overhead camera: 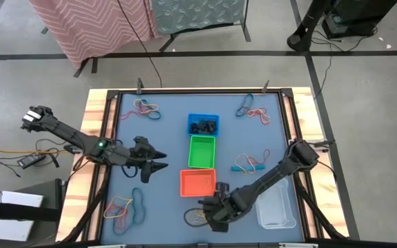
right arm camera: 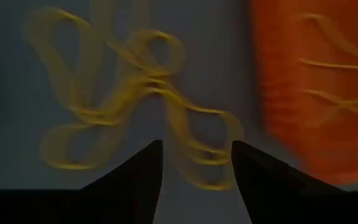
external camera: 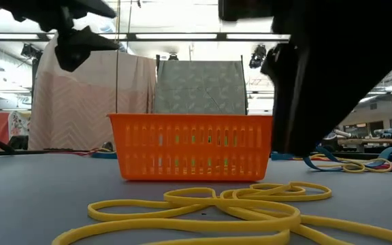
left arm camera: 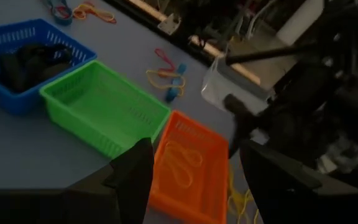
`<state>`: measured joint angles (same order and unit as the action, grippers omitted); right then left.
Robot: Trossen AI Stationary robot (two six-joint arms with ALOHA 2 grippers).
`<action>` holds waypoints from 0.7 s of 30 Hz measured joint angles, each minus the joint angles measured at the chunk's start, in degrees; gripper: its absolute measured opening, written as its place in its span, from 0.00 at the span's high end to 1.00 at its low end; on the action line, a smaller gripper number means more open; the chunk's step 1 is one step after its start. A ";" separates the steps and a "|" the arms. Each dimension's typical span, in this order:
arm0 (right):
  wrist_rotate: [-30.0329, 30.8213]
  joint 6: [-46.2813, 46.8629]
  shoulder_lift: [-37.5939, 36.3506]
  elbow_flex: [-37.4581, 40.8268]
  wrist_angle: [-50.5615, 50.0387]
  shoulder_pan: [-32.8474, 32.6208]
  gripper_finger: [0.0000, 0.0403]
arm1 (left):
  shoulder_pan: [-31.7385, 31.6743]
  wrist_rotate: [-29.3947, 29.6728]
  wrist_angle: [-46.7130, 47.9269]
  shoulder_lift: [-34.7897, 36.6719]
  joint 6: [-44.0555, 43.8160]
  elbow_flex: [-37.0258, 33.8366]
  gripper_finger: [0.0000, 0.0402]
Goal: Sort rubber bands into baskets
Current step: Put the yellow rubber band into the orange bin
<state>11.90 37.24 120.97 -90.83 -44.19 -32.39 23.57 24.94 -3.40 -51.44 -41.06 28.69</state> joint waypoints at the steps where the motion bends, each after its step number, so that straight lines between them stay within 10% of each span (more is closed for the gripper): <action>1: 0.56 -1.73 0.33 0.17 -1.04 0.44 0.50 | -0.14 0.07 -1.75 -0.92 -0.05 0.00 0.40; 12: -3.37 -23.57 1.74 0.64 0.03 -1.25 0.57 | -0.39 1.41 -21.63 -16.00 -11.78 0.00 0.40; 21: -1.57 -21.20 1.81 2.24 2.07 -1.47 0.59 | -0.81 1.42 -31.34 -22.01 -15.40 0.00 0.40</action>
<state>10.34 16.04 122.78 -88.60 -42.12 -33.86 22.76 26.36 -34.74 -73.45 -56.46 28.69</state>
